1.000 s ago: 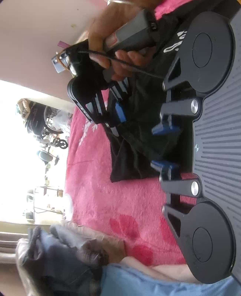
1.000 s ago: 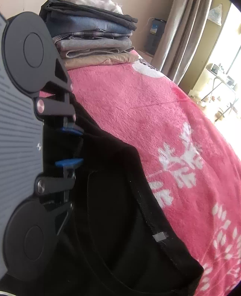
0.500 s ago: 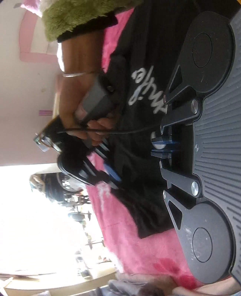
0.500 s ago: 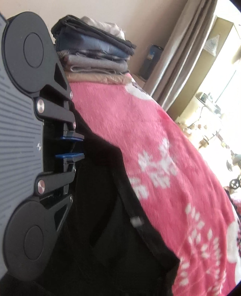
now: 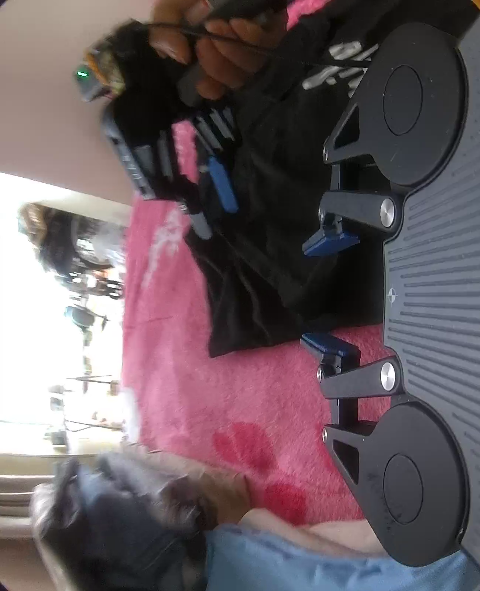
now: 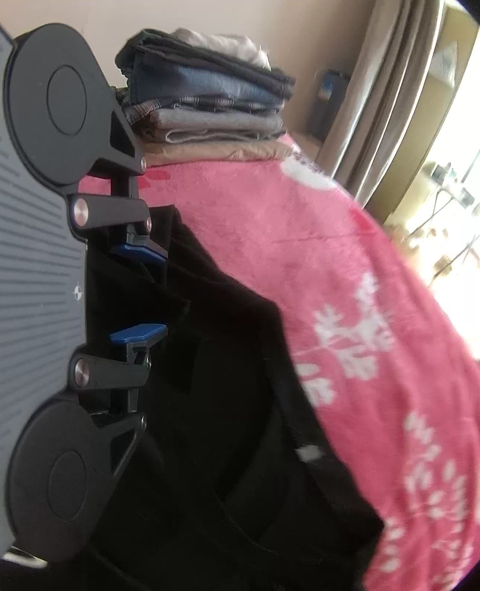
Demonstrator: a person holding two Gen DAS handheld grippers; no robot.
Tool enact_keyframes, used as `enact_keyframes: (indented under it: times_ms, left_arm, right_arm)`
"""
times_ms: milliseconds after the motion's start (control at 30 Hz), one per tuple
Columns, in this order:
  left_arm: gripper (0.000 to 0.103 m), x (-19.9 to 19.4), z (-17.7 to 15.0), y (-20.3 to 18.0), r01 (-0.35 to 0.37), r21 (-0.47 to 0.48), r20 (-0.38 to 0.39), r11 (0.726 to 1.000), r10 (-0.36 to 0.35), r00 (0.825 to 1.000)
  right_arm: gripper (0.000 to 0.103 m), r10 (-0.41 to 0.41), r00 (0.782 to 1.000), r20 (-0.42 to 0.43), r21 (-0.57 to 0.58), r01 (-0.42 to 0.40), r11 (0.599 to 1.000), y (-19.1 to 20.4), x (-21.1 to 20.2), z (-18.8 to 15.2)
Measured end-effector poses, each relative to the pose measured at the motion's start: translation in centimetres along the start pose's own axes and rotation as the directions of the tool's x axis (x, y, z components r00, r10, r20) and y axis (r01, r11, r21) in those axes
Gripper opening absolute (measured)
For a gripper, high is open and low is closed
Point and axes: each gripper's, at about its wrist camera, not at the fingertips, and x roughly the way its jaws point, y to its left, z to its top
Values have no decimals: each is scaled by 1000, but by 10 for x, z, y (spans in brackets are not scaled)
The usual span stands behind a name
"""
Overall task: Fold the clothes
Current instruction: 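Grasp the shirt edge with the left gripper while the right gripper holds the shirt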
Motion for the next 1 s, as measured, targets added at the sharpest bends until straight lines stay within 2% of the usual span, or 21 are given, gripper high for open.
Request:
enact_keyframes:
  times_ms: [67, 133, 167, 200, 300, 367, 400, 467, 533, 600, 667, 767, 867, 933, 1000]
  left_arm:
    - [44, 9, -1, 1, -5, -12, -39, 1000, 4, 999]
    - [29, 12, -5, 0, 5, -17, -36, 1000, -5, 999]
    - [18, 13, -6, 0, 6, -14, -30, 1000, -6, 1000]
    - [12, 11, -7, -2, 4, 2, -12, 1000, -4, 1000]
    - [5, -4, -10, -10, 9, 65, 60, 998, -13, 998]
    - [5, -17, -16, -24, 11, 172, 129, 985, -33, 991]
    - [5, -22, -21, -34, 7, 246, 160, 969, -48, 986]
    - [5, -26, -35, -55, -45, 401, 217, 915, -47, 975]
    - [5, -26, -47, -68, -96, 496, 257, 863, -41, 966]
    - [7, -23, -55, -74, -132, 541, 264, 830, -18, 964]
    - [8, -20, -57, -73, -132, 548, 247, 826, -9, 969]
    - [8, -15, -57, -66, -132, 552, 240, 824, -6, 971]
    - [8, -21, -58, -63, -121, 558, 256, 821, -31, 966]
    - [7, -25, -61, -66, -125, 583, 283, 803, -56, 958]
    - [7, -26, -66, -71, -131, 623, 299, 772, -80, 951]
  right_arm:
    - [40, -17, 1000, -12, 4, 17, 1000, 2, 8, -1]
    - [36, -34, 999, -19, -2, 34, 999, 4, 16, -4]
    - [34, -40, 999, -23, -10, 39, 999, 4, 20, -5]
    - [30, -43, 999, -21, -16, 43, 999, 4, 22, -7]
    - [25, -35, 999, -12, -25, 35, 999, 1, 23, -9]
    - [25, -9, 1000, -6, -18, 8, 1000, -5, 21, -10]
    - [24, 8, 1000, -6, -6, -8, 1000, -9, 20, -9]
    - [24, 45, 999, -3, 28, -45, 999, -17, 19, -9]
    - [24, 77, 997, 9, 67, -77, 995, -26, 16, -8]
    - [24, 98, 995, 25, 97, -100, 990, -33, 13, -7]
    - [24, 115, 993, 42, 115, -119, 986, -38, 9, -6]
    - [19, 129, 989, 73, 107, -136, 985, -40, 1, -4]
    - [15, 159, 983, 96, 73, -166, 983, -40, -9, -3]
    - [14, 163, 981, 109, 33, -167, 985, -38, -17, -4]
    - [14, 159, 979, 129, 6, -161, 987, -40, -28, -6]
